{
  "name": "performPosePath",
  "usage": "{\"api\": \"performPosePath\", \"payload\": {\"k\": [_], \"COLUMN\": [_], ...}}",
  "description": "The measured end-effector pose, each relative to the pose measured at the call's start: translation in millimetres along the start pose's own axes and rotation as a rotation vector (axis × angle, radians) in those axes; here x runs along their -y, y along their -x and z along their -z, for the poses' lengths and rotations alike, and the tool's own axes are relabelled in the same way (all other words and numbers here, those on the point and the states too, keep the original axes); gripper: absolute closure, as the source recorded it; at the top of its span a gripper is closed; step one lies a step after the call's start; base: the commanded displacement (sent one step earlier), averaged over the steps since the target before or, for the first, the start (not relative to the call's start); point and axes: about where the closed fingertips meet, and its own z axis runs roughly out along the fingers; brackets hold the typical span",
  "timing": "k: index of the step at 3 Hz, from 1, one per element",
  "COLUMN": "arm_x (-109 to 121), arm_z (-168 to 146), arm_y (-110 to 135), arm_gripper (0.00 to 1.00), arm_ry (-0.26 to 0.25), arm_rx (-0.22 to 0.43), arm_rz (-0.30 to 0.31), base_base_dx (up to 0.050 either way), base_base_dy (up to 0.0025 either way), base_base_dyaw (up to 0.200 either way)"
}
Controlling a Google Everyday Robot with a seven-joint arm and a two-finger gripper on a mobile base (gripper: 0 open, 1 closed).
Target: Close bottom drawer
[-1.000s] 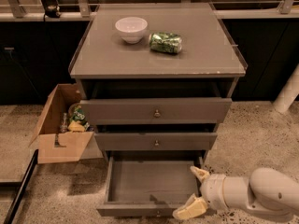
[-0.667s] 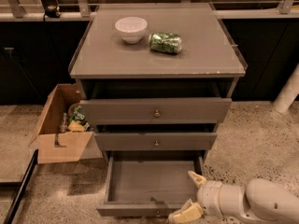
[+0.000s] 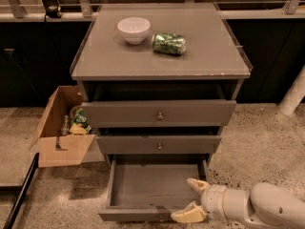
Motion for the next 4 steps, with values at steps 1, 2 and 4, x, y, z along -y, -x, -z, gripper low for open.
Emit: {"api": "performPosePath", "payload": {"k": [1,2,4], "arm_x": [0,0,0], "arm_z": [0,0,-24], "arm_y": [0,0,-20], "arm_gripper": [0.42,0.65,1.00], "arm_ry": [0.000,0.000,-0.058], "arm_rx": [0.000,0.000,0.002], "arm_rz": [0.000,0.000,-0.018], "base_base_dx": [0.000,0.000,0.000], "base_base_dy": [0.00000,0.00000,0.00000], "base_base_dyaw": [0.000,0.000,0.000]}}
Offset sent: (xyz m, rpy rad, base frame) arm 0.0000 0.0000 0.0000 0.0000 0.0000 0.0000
